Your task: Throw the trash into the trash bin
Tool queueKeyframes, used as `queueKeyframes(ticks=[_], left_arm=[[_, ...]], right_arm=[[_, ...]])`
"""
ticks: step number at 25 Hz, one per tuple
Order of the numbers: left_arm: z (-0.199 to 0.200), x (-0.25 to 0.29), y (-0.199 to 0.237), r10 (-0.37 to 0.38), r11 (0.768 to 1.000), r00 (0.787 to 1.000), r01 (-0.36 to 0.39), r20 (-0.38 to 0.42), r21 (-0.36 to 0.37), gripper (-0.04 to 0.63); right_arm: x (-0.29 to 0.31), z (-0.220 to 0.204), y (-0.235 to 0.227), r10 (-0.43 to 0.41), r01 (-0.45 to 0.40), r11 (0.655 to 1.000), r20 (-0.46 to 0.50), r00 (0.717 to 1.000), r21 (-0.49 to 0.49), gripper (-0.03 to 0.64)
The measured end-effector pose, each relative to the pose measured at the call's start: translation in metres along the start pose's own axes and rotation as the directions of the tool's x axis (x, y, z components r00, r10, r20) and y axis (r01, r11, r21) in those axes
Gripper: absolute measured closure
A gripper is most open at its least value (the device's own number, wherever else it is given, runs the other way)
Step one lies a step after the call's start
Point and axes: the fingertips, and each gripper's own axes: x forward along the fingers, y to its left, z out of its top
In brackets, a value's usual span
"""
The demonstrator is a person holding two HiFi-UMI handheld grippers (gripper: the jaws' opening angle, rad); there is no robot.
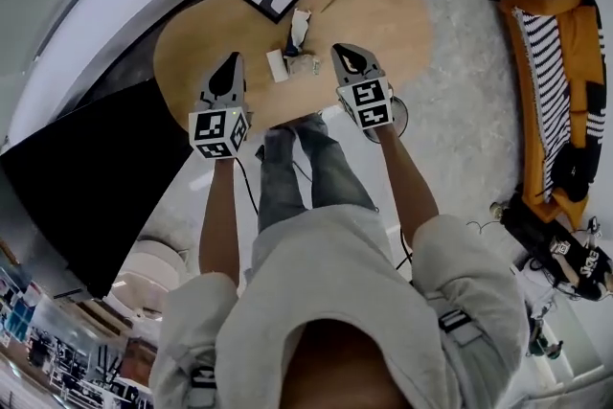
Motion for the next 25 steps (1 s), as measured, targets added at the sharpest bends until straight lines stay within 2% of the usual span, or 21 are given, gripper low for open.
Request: queueKeyframes(ticks=[8,12,16,17,18,19,21,23,25], left_arm=[[-0.078,0.013,0.004,-0.03,0.999,0.998,0.029,-0.062,-0.017,0.578],[-0.11,0.018,0.006,-0.024,0.999,0.997,0.021,-0.076,-0.033,0.578],[-0.133,0.023,0.002,-0.026,0.999,0.996,0.022,-0.085,-0.041,0.578],[-0.138,0.023,0.001,-0.027,0.999,0.996,0.024,-0.085,-0.044,0.578],[-0.142,0.024,0.0,-0.028,0.999,0.996,0.024,-0.084,-0.049,0.578],[-0.146,0.024,0.0,-0.028,0.998,0.996,0.024,-0.085,-0.054,0.578],[-0.152,0.024,-0.002,-0.027,0.998,0.996,0.022,-0.086,-0.062,0.578],[-0.156,0.023,-0.004,-0.027,0.997,0.996,0.021,-0.087,-0.067,0.578],[-0.16,0.023,-0.006,-0.029,0.997,0.995,0.023,-0.09,-0.072,0.577]], right_arm=[[0.043,-0.109,0.023,0.043,-0.037,0.998,-0.156,0.987,0.045,0.587],[0.059,-0.15,0.036,0.081,-0.07,0.996,-0.203,0.976,0.063,0.586],[0.077,-0.18,0.043,0.114,-0.117,0.993,-0.235,0.965,0.004,0.583],[0.082,-0.186,0.045,0.124,-0.138,0.99,-0.25,0.96,-0.039,0.561],[0.086,-0.191,0.048,0.134,-0.165,0.981,-0.266,0.955,-0.099,0.462],[0.09,-0.196,0.051,0.142,-0.197,0.964,-0.284,0.948,-0.176,0.388],[0.095,-0.206,0.056,0.138,-0.257,0.895,-0.324,0.936,-0.363,0.349],[0.1,-0.212,0.059,0.106,-0.294,0.785,-0.349,0.931,-0.545,0.342],[0.103,-0.216,0.059,0.073,-0.312,0.662,-0.356,0.932,-0.681,0.341]])
